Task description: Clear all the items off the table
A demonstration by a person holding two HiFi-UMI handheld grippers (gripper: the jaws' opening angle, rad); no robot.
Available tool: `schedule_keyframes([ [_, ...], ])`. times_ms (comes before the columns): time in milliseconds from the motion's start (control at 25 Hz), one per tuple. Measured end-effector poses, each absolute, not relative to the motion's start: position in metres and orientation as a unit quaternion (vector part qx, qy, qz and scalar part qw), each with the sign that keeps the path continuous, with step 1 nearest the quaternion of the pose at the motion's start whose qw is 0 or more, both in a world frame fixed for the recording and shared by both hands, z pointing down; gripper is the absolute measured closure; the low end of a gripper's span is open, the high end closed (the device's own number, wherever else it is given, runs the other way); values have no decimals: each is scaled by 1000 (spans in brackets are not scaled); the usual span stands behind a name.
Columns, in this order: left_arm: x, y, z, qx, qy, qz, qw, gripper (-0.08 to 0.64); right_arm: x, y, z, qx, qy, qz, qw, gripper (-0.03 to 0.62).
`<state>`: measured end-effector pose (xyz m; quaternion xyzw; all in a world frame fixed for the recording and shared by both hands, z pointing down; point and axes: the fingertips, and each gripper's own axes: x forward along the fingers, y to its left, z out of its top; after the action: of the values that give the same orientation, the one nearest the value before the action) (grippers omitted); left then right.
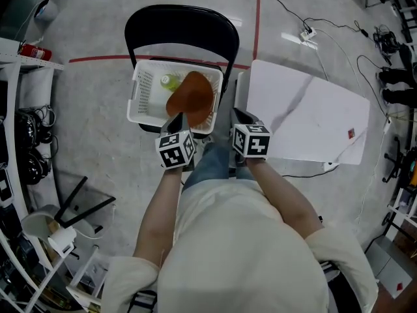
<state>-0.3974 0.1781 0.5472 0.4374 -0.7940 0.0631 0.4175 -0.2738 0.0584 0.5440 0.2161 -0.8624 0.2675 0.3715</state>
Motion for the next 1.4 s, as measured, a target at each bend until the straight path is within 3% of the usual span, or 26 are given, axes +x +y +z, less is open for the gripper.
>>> schedule_keyframes([
  [560,-326,127,502,504,-770,49,387,551,-214,43,518,206,-881,260,339,592],
  [1400,-110,20,475,598,-701,81,380,551,8,-45,488,292,-873,257,293,592],
])
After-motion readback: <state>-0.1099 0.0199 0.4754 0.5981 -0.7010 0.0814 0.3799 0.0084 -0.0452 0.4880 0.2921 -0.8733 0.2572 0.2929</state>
